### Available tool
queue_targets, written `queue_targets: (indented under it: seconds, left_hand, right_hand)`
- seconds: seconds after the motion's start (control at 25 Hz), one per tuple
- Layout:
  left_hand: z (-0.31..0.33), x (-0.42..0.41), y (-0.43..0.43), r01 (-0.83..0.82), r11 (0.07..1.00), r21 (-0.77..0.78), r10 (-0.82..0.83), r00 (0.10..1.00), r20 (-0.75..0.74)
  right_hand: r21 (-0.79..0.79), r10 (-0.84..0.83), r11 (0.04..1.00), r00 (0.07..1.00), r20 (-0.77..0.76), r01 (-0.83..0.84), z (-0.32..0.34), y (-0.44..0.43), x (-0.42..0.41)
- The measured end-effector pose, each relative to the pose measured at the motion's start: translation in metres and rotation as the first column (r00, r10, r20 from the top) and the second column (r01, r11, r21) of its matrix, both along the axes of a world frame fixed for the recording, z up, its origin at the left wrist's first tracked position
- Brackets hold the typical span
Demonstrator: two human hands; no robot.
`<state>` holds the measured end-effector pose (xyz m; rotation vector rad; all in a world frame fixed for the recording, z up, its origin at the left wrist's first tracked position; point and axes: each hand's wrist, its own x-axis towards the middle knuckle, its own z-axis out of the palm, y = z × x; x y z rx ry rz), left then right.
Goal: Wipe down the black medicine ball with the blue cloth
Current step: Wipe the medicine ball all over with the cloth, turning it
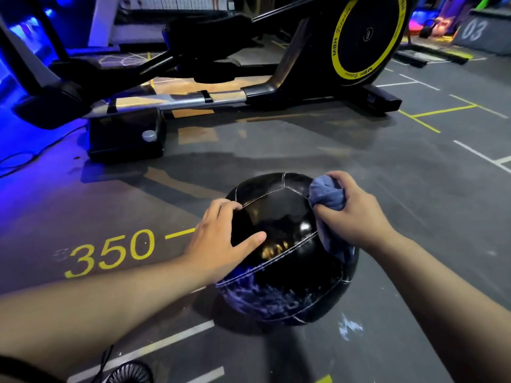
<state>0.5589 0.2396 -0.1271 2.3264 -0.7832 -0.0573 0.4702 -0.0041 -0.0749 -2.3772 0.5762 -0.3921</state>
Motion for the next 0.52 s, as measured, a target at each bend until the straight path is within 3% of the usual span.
queue_targets:
  seconds: [0.2, 0.32, 0.52]
  left_hand:
    - [-0.005, 0.009, -0.001, 0.284, 0.953, 0.108, -0.28, 0.959, -0.055]
    - [-0.002, 0.023, -0.021, 0.403, 0.886, 0.229, -0.386, 0.915, -0.118]
    - [0.012, 0.05, -0.06, 0.457, 0.764, 0.456, -0.528, 0.848, 0.035]
  right_hand:
    - [0.12, -0.253, 0.96, 0.967, -0.005, 0.252, -0.015, -0.043, 0.005]
    - [0.098, -0.382, 0.921, 0.923, 0.054, 0.376, -0.02, -0.055, 0.002]
    - [-0.13, -0.256, 0.95, 0.946, 0.198, 0.284, -0.022, -0.041, -0.006]
